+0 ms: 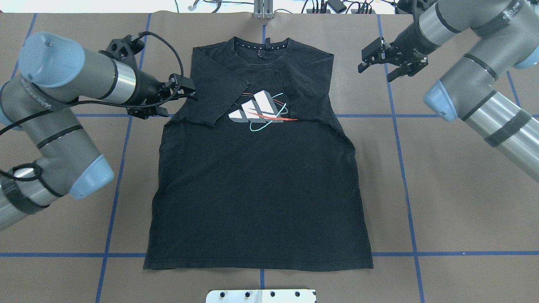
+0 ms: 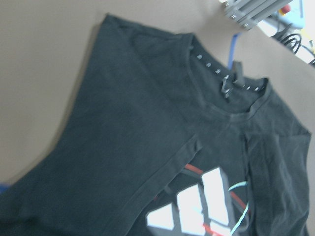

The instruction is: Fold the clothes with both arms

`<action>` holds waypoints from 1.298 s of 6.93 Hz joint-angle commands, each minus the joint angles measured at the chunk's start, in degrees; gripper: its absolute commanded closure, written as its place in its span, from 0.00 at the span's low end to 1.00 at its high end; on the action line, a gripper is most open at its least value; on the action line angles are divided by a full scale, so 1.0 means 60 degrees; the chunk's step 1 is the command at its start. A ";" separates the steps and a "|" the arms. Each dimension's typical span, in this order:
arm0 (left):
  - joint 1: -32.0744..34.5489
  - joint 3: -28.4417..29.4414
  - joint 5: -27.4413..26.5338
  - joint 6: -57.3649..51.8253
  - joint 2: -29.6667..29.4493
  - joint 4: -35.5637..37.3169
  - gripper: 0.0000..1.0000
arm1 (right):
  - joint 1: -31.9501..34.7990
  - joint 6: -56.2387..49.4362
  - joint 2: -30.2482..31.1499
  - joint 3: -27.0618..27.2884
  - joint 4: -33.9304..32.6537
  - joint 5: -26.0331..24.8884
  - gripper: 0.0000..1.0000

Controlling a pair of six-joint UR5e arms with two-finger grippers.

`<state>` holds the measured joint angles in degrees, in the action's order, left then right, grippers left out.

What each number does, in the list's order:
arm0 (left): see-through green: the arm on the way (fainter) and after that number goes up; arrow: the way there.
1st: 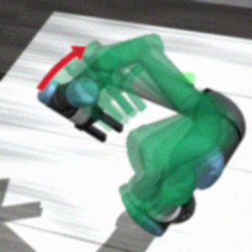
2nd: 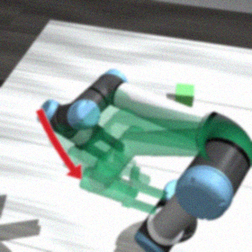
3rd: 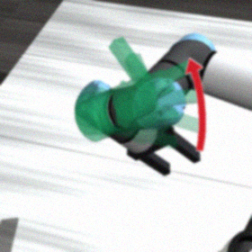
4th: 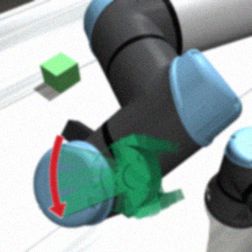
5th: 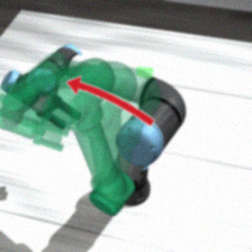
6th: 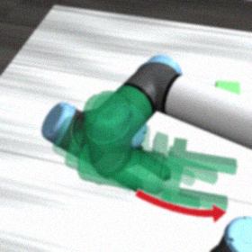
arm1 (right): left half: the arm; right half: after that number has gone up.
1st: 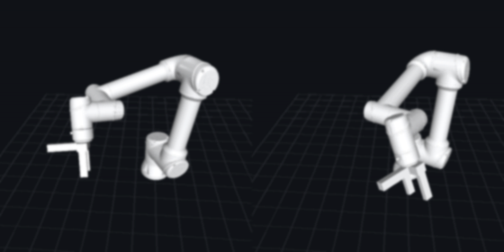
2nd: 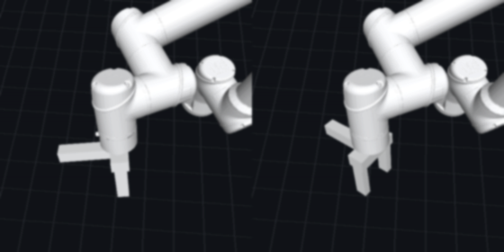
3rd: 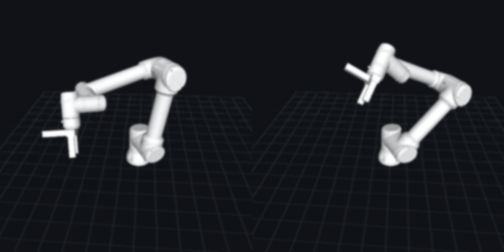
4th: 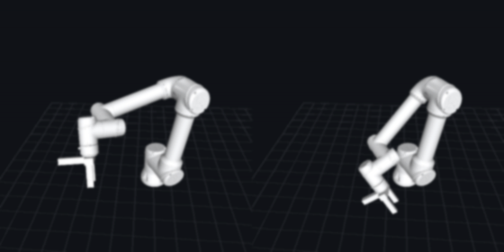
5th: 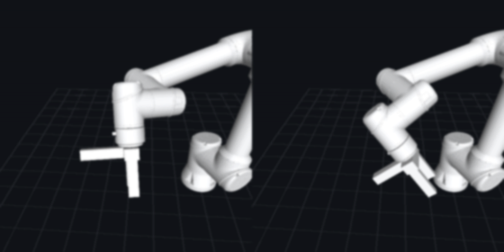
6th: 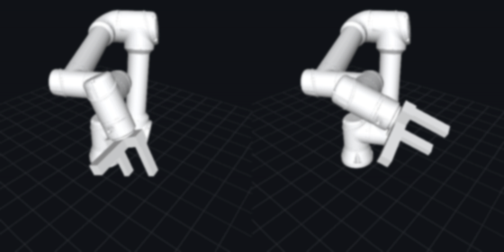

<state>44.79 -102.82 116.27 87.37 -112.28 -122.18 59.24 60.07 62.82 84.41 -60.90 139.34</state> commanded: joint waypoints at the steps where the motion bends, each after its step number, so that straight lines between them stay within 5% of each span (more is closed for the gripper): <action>1: -0.0023 -0.1841 0.0148 -0.0015 0.1729 -0.0069 0.01 | -0.0305 0.0153 0.1855 0.1394 -0.0016 0.0170 0.00; 6: -0.0169 -0.2067 0.0046 -0.0001 0.2512 -0.0760 0.00 | -0.3128 0.1750 0.4292 0.4254 0.0057 -0.0123 0.00; 9: -0.0213 -0.2229 -0.0028 -0.0015 0.2512 -0.0760 0.01 | -0.5985 0.2966 0.4237 0.4608 0.0072 -0.2011 0.00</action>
<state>43.70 -116.03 116.30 87.35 -97.21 -126.73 29.23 76.07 88.23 111.42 -60.51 130.75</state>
